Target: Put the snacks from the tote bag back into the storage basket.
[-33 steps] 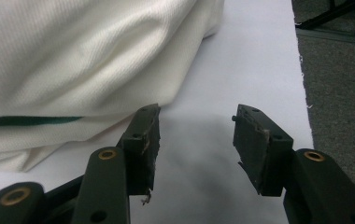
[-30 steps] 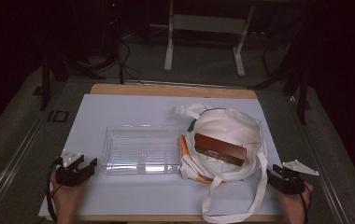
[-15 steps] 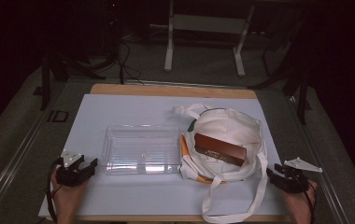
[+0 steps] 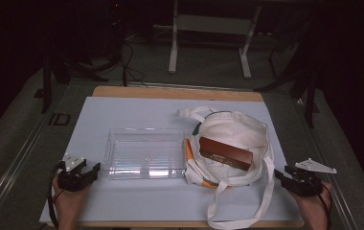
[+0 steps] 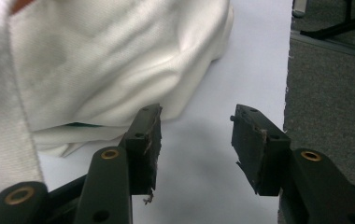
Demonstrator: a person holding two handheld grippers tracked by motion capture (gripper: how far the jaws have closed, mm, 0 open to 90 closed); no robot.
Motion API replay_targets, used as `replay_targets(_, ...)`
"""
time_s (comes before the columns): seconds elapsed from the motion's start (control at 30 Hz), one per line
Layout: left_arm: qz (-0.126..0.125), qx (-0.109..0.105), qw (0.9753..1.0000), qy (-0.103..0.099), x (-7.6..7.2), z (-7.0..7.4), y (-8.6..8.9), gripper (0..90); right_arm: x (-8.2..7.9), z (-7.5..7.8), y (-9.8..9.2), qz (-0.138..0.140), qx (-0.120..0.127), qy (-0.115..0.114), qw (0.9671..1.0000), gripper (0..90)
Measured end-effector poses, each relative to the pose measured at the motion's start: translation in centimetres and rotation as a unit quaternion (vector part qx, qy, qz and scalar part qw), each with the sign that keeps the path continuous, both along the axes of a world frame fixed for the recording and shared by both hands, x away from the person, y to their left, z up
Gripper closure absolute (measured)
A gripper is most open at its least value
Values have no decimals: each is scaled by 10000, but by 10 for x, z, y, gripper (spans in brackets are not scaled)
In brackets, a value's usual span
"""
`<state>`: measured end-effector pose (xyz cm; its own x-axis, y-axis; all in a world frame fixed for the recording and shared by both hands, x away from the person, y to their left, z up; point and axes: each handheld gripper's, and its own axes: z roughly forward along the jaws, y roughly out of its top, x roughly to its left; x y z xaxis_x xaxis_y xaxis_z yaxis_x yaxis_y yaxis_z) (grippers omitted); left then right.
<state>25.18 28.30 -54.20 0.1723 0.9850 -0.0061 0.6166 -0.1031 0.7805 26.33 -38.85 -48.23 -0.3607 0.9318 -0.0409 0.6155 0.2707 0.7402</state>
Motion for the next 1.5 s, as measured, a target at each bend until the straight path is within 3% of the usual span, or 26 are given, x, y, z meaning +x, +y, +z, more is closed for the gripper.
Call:
replay_targets(0.17,-8,0,10000,10,0,0,0,440,1,9,1,104,-135,2,9999,518)
replay_targets(0.5,-21,17,10000,33,1,0,0,437,5,24,0,201,-129,-49,9997,542)
replay_targets(0.53,-26,15,10000,34,1,0,0,437,8,27,1,340,-159,0,9993,555)
replay_targets(0.83,-32,15,10000,62,1,0,-1,432,12,34,3,576,-161,59,9982,560)
replay_targets(1.5,-58,24,10000,76,1,0,-1,427,18,54,5,738,-208,-72,9970,560)
